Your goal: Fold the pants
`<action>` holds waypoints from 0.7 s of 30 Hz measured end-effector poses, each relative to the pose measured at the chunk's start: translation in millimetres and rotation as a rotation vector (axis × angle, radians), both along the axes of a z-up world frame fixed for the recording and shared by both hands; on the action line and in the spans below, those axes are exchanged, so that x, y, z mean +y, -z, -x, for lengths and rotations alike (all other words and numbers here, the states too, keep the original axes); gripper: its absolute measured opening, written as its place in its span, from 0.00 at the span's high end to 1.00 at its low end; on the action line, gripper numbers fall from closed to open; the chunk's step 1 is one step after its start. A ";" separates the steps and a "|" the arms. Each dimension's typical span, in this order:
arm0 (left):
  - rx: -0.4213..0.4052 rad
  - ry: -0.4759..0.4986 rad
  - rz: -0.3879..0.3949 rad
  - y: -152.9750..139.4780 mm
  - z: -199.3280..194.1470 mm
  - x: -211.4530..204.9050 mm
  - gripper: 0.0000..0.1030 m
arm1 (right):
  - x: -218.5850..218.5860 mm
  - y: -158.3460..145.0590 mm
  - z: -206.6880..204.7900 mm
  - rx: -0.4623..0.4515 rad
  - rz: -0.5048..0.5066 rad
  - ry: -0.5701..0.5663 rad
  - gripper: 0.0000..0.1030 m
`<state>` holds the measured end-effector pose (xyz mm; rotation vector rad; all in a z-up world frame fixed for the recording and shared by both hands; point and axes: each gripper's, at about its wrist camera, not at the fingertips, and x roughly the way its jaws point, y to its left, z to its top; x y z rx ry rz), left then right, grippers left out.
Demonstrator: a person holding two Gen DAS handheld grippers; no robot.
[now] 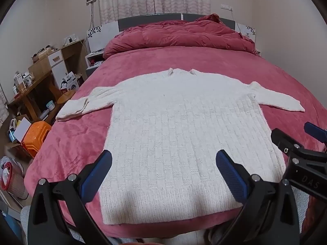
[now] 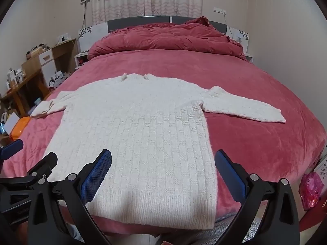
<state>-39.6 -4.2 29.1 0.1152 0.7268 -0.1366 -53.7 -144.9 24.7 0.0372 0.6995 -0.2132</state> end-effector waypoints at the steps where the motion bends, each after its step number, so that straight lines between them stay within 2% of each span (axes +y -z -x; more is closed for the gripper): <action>1: 0.003 0.000 0.000 0.0 -0.5 -0.1 0.02 | -1.5 0.8 0.5 0.001 0.000 0.001 0.03; 14: 0.028 -0.007 0.002 5.9 -6.3 -1.5 0.02 | -0.7 5.5 1.2 0.004 -0.002 0.003 0.03; 21: 0.014 -0.003 0.006 8.0 -8.6 -1.9 0.02 | -0.8 5.4 -2.6 0.012 -0.005 0.004 0.03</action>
